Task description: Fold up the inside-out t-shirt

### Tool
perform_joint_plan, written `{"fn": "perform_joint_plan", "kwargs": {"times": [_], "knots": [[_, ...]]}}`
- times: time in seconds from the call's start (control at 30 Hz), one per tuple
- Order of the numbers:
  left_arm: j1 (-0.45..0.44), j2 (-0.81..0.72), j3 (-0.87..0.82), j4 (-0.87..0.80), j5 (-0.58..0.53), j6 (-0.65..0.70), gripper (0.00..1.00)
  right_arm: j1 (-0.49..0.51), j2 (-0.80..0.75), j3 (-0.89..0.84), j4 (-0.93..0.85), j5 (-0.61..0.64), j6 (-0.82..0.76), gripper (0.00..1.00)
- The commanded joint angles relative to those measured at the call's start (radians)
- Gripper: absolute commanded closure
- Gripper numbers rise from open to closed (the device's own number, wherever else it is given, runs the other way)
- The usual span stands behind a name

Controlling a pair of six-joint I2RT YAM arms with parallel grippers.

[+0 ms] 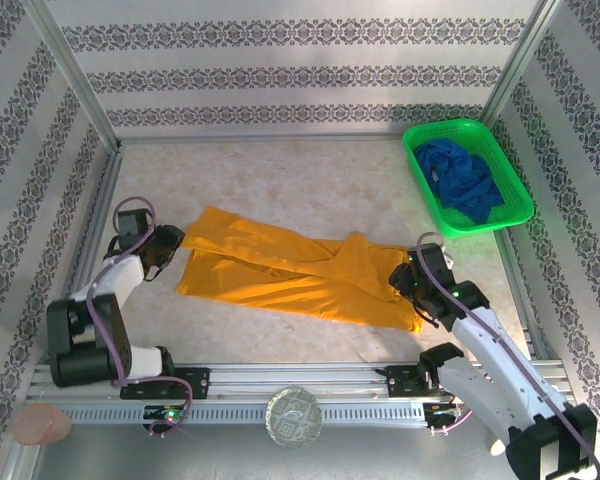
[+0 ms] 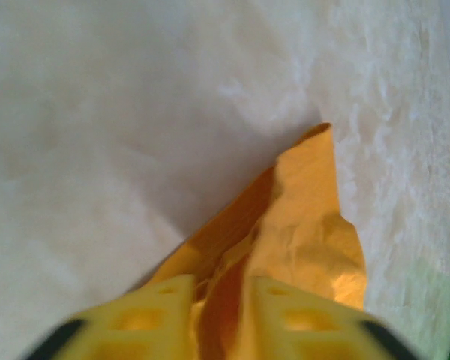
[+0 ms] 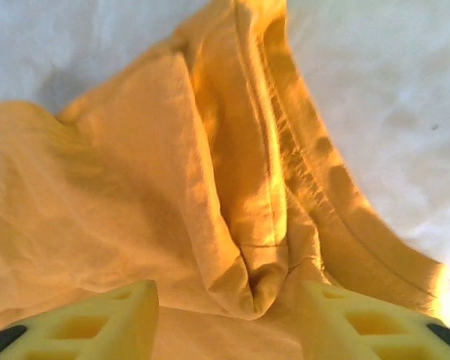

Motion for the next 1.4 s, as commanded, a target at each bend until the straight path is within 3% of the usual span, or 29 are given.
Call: {"fn": "perform_joint_plan", "kwargs": {"times": [0.0,0.1,0.33,0.57,0.7,0.8,0.83,0.9,0.93,1.13,1.3,1.33,1.37], "knots": [[0.020,-0.129,-0.018,-0.080,-0.088,-0.028,0.37,-0.042,0.001,0.068,-0.039,0.078,-0.023,0.45],[0.020,-0.191,0.004,-0.098,-0.119,-0.004,0.24,-0.095,0.140,0.137,0.027,-0.022,-0.117,0.46],[-0.040,0.038,0.197,-0.084,0.103,0.077,0.24,-0.070,0.587,0.365,0.172,-0.263,-0.342,0.41],[-0.190,0.237,0.274,-0.070,0.135,0.115,0.24,-0.020,0.814,0.474,0.204,-0.257,-0.364,0.35],[-0.226,0.297,0.251,-0.028,0.128,0.099,0.24,-0.007,0.879,0.490,0.209,-0.212,-0.351,0.32],[-0.238,0.332,0.225,0.001,0.124,0.086,0.24,-0.004,0.921,0.501,0.223,-0.211,-0.352,0.39],[-0.239,0.342,0.215,0.006,0.118,0.083,0.24,-0.002,0.927,0.505,0.226,-0.217,-0.356,0.48],[-0.239,0.361,0.201,0.010,0.104,0.080,0.25,0.001,0.919,0.509,0.224,-0.231,-0.371,0.88],[-0.239,0.371,0.194,0.012,0.097,0.078,0.25,0.003,0.898,0.504,0.223,-0.237,-0.377,1.00],[-0.238,0.413,0.165,0.025,0.084,0.077,0.26,0.070,0.661,0.387,0.193,-0.218,-0.346,1.00],[-0.238,0.421,0.154,0.042,0.082,0.072,0.26,0.268,0.449,0.204,0.165,-0.140,-0.192,1.00],[-0.238,0.421,0.156,0.041,0.085,0.075,0.26,0.330,0.407,0.162,0.158,-0.140,-0.145,0.95],[-0.238,0.421,0.158,0.038,0.086,0.078,0.26,0.389,0.360,0.133,0.133,-0.126,-0.094,0.76]]}}
